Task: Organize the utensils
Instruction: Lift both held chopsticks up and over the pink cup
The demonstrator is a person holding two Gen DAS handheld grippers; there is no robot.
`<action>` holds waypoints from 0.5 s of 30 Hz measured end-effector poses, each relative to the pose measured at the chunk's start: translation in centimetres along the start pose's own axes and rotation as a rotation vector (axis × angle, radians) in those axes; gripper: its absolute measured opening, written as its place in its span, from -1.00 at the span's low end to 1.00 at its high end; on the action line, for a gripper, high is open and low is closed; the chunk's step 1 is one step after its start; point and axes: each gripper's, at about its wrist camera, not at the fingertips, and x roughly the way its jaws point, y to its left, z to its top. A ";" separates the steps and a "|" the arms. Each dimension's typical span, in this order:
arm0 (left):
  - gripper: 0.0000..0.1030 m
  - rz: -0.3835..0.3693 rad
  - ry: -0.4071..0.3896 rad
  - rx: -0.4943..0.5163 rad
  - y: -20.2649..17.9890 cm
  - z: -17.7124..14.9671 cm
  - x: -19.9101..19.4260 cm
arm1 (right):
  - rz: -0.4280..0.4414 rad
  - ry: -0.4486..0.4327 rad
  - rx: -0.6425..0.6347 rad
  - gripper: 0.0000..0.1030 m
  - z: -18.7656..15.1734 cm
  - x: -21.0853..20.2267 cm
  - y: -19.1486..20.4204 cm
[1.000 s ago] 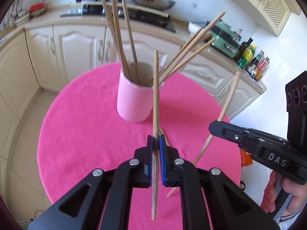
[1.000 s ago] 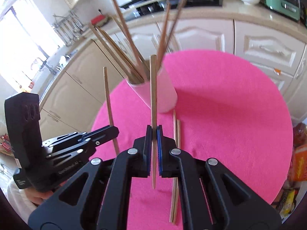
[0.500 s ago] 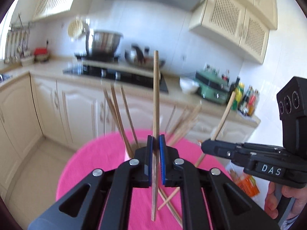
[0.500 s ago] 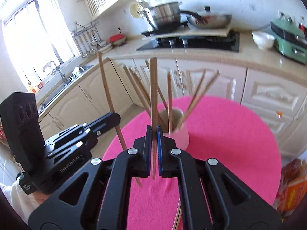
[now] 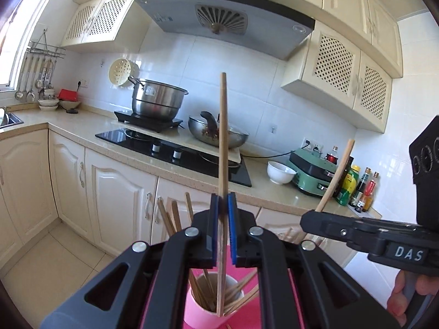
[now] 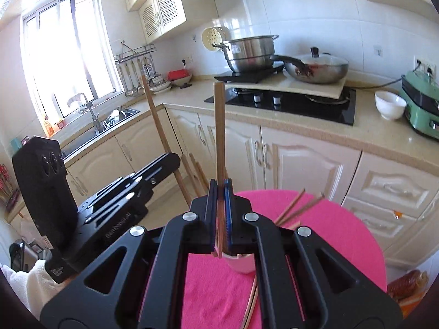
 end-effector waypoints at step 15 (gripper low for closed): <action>-0.86 0.020 0.050 0.007 1.1 -3.1 2.9 | -0.007 0.028 -0.034 -0.89 -0.3 2.4 0.0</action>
